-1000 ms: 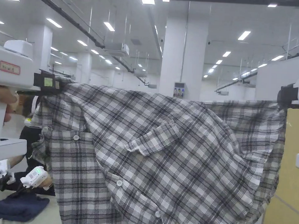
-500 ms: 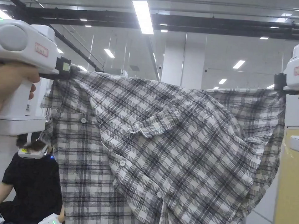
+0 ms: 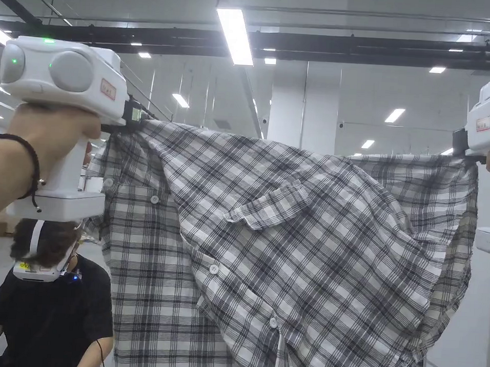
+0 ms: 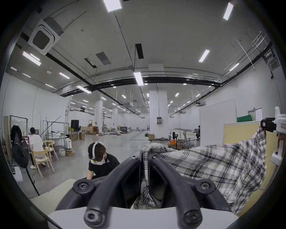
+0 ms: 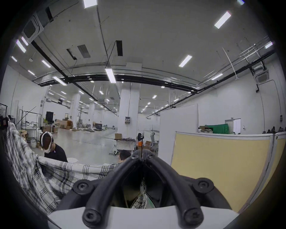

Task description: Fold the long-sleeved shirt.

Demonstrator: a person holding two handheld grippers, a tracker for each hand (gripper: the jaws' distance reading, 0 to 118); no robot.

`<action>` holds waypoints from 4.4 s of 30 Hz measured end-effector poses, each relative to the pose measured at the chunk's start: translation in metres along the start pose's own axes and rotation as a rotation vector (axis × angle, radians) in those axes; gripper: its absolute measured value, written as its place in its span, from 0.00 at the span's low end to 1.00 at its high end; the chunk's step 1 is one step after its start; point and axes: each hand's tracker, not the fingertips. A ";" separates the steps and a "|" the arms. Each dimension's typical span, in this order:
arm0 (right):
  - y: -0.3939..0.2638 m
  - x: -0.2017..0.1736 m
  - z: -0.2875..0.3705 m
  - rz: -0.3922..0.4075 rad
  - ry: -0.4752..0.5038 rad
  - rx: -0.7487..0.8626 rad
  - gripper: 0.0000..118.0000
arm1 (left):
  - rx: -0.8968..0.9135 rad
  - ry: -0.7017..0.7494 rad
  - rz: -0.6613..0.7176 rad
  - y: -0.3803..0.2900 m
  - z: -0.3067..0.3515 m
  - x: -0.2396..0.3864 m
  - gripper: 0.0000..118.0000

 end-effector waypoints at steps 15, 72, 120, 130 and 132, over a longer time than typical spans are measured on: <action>-0.173 -0.028 -0.109 -0.023 0.026 -0.194 0.00 | -0.207 0.008 -0.014 -0.168 -0.106 0.023 0.02; -0.567 0.007 0.396 -0.311 0.436 -0.852 0.00 | -0.980 -0.174 0.269 -0.573 0.381 0.079 0.00; -0.600 0.022 0.409 -0.278 0.344 -0.959 0.00 | -0.770 -0.434 0.098 -0.506 0.252 0.147 0.00; -0.601 -0.003 0.417 -0.305 0.399 -0.969 0.00 | -1.132 -0.382 0.136 -0.574 0.433 0.101 0.00; -0.600 -0.010 0.419 -0.303 0.414 -0.975 0.00 | -1.229 -0.301 0.105 -0.604 0.444 0.102 0.00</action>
